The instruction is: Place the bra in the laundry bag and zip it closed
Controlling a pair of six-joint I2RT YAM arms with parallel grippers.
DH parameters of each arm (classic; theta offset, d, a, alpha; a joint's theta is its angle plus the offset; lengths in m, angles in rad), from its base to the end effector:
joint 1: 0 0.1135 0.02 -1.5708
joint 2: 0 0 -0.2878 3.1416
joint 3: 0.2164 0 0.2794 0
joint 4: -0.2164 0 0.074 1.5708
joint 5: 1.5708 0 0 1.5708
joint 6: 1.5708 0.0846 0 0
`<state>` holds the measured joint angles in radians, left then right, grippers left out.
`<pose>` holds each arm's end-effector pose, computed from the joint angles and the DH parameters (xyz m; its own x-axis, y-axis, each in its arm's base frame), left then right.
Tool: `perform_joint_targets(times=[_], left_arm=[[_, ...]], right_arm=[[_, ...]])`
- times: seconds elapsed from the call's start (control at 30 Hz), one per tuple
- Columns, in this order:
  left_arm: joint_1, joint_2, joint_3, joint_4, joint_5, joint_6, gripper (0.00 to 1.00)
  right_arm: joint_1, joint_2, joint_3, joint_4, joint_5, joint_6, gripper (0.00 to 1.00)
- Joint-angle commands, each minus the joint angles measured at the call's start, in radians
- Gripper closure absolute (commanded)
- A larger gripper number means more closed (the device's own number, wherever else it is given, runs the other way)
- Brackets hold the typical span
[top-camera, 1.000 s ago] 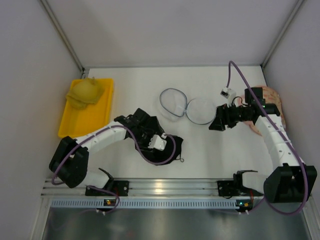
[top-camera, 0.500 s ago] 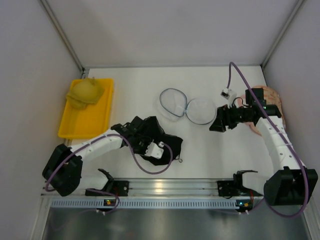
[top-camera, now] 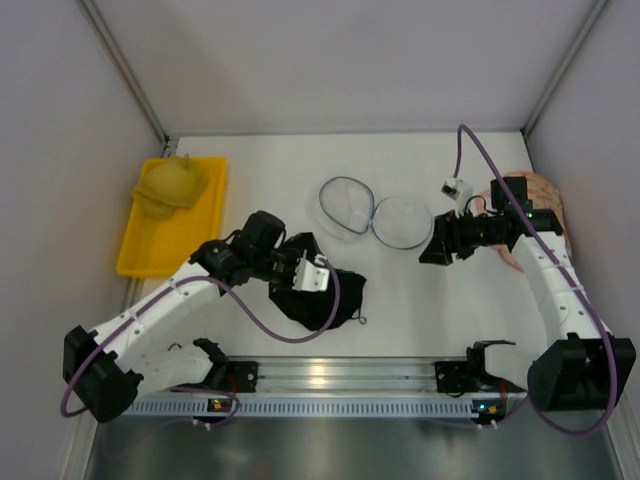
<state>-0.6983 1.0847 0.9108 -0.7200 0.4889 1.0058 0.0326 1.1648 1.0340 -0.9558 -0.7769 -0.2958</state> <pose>0.1719 -0.1962 0.2639 0.3500 0.6797 -0.6446 0.9288 -0.1625 0.3330 0.2452 0.0673 0.2829 -0.7443 -0.2322 -0.6262 -0.5921 0.6632 0.4578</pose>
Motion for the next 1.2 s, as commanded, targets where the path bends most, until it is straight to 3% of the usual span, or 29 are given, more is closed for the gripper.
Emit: perform_joint_targets(times=[0.0, 0.07, 0.17, 0.37, 0.5, 0.6, 0.73, 0.87, 1.17], left_arm=[[-0.004, 0.055, 0.028, -0.039, -0.004, 0.0, 0.86], [-0.004, 0.084, -0.015, -0.041, -0.025, 0.062, 0.66], [-0.004, 0.121, -0.072, -0.036, -0.023, 0.147, 0.51], [-0.004, 0.224, -0.116, 0.079, -0.036, 0.186, 0.49], [-0.004, 0.316, -0.107, 0.1, -0.046, 0.191, 0.53], [-0.004, 0.353, -0.111, 0.1, -0.029, 0.192, 0.62], [-0.01, 0.328, -0.139, 0.099, -0.041, 0.191, 0.87], [-0.01, 0.247, -0.112, 0.002, -0.012, 0.177, 1.0], [-0.013, 0.086, 0.083, -0.101, 0.016, -0.007, 1.0]], right_arm=[[0.003, -0.014, 0.047, -0.003, -0.021, -0.02, 0.33], [0.004, -0.013, 0.049, -0.006, -0.019, -0.022, 0.32], [0.004, -0.011, 0.044, -0.011, -0.013, -0.028, 0.3], [0.004, -0.011, 0.028, -0.014, 0.004, -0.037, 0.23], [0.003, -0.02, 0.026, -0.027, 0.019, -0.049, 0.21], [0.003, -0.031, 0.023, -0.04, 0.028, -0.065, 0.2], [0.001, -0.037, 0.028, -0.049, 0.034, -0.072, 0.17], [0.001, -0.036, 0.029, -0.046, 0.027, -0.071, 0.16], [0.001, -0.019, 0.017, -0.015, 0.004, -0.063, 0.16]])
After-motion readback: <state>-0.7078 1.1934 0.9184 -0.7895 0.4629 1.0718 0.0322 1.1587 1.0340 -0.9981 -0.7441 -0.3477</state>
